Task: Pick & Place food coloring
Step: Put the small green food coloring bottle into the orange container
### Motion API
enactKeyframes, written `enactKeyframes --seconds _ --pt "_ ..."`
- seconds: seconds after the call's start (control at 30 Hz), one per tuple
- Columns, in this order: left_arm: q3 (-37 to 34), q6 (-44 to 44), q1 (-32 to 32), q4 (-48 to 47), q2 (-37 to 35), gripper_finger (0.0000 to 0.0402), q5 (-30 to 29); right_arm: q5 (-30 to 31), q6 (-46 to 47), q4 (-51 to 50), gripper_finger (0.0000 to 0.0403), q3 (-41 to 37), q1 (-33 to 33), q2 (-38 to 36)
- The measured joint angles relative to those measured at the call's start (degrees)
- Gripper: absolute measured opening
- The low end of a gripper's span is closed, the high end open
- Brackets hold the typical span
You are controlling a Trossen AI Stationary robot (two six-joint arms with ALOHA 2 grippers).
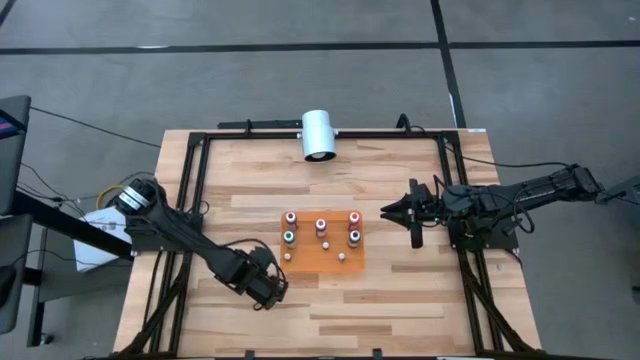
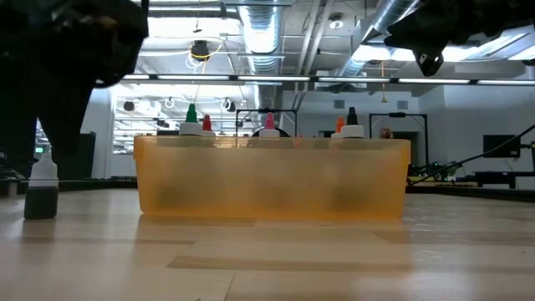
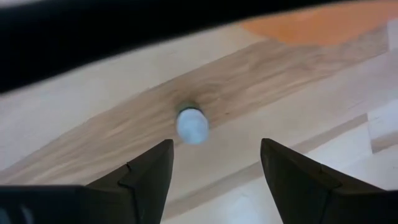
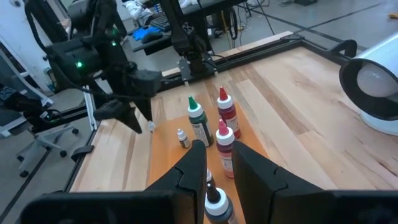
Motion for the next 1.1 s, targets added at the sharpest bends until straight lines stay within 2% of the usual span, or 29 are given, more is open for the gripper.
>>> enactKeyframes --seconds 0.53,1.1 --pt "0.0 0.2 0.4 -0.9 3.5 0.0224 0.3 0.0 0.0 0.0 0.0065 0.0 0.0 0.0" --pt "0.0 -0.4 0.5 -0.9 3.6 0.0129 0.1 0.0 0.0 0.0 0.0065 0.0 0.0 0.0"
